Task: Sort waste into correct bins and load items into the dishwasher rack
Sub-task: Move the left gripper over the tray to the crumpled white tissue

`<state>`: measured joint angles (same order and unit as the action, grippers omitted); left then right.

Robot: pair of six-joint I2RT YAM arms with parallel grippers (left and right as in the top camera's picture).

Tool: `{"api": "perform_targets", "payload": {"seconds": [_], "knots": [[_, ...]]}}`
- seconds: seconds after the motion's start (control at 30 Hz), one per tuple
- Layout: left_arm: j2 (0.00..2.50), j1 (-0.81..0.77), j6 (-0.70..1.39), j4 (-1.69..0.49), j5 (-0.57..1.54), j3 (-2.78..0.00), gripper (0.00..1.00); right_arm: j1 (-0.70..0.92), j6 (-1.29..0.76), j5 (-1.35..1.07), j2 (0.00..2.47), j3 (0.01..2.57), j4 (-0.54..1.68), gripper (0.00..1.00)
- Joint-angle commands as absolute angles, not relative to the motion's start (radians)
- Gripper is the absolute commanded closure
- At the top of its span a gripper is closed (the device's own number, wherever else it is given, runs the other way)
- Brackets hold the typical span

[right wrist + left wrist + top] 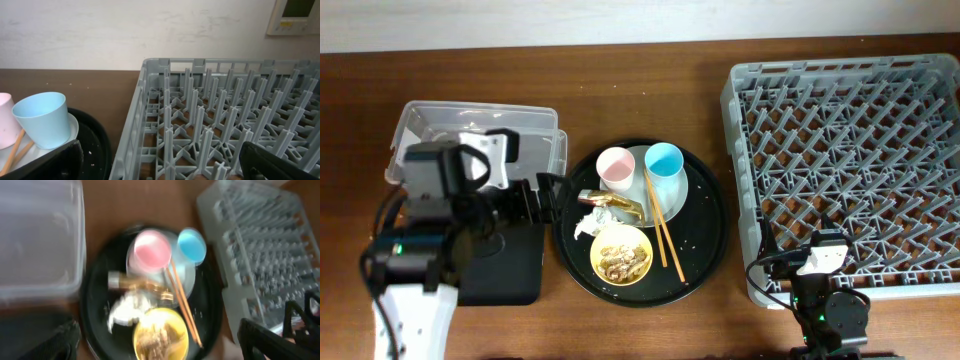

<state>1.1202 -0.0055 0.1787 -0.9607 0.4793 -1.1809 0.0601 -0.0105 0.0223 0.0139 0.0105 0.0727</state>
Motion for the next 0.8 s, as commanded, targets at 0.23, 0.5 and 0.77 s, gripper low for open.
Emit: {"api": "perform_targets", "payload": {"seconds": [0.23, 0.5, 0.77], "knots": [[1.257, -0.316, 0.499, -0.949, 0.125, -1.109, 0.22, 0.065, -0.007, 0.035, 0.007, 0.006, 0.080, 0.02], [1.473, -0.406, 0.581, -0.866, 0.029, -1.085, 0.23, 0.065, -0.007, 0.035, 0.007, 0.006, 0.080, 0.02], [1.659, -0.406, 0.580, -0.791, 0.079, -1.085, 0.28, 0.065, -0.007, 0.035, 0.007, 0.006, 0.080, 0.02]]}}
